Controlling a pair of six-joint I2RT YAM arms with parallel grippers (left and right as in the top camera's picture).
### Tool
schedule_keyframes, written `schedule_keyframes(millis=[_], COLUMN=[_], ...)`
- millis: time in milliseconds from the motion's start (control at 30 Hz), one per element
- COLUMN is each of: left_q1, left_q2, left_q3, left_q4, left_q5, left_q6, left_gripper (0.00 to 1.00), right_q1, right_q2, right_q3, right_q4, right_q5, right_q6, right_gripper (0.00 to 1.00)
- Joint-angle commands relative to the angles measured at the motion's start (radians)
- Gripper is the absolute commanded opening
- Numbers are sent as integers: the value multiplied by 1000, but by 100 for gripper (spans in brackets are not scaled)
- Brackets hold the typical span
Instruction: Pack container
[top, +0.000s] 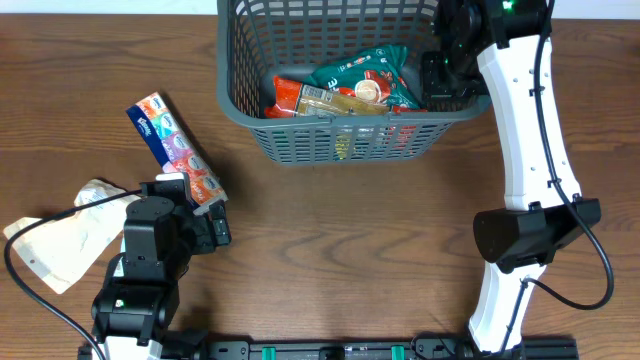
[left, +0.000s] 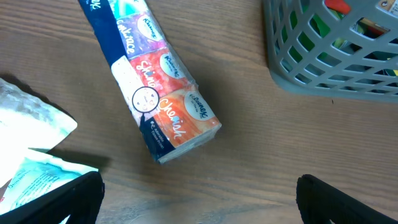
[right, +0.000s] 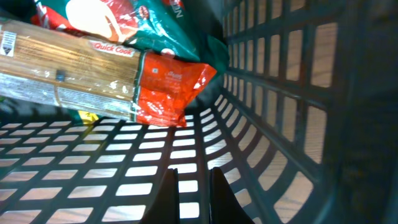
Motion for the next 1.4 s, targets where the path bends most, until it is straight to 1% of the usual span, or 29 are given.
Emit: schedule_keyframes(millis=[0,233,867,1233,1367], left_q1=[3,3,3,3,3], left_q2=[0,0,0,0,0], left_q3=[23,23,23,23,23], left_q4=[-3,-2,-3,-3,-2], left_q5=[-12,-12,-12,-12,-12], left_q6=[-9,-9,-9,-9,-9], left_gripper=[98,99,98,99,99], right_q1=[-7,-8,6,18,18], right_q2=[-40,-103,-172,-174,-174], right_q3=[-26,-134,-146,-275,-290], right_q4=[-3,-2,-3,-2,0], right_q5=[-26,-24,-53,-55,-50], right_q6=[-9,-9,-5,-5,-5], right_gripper=[1,1,1,1,1])
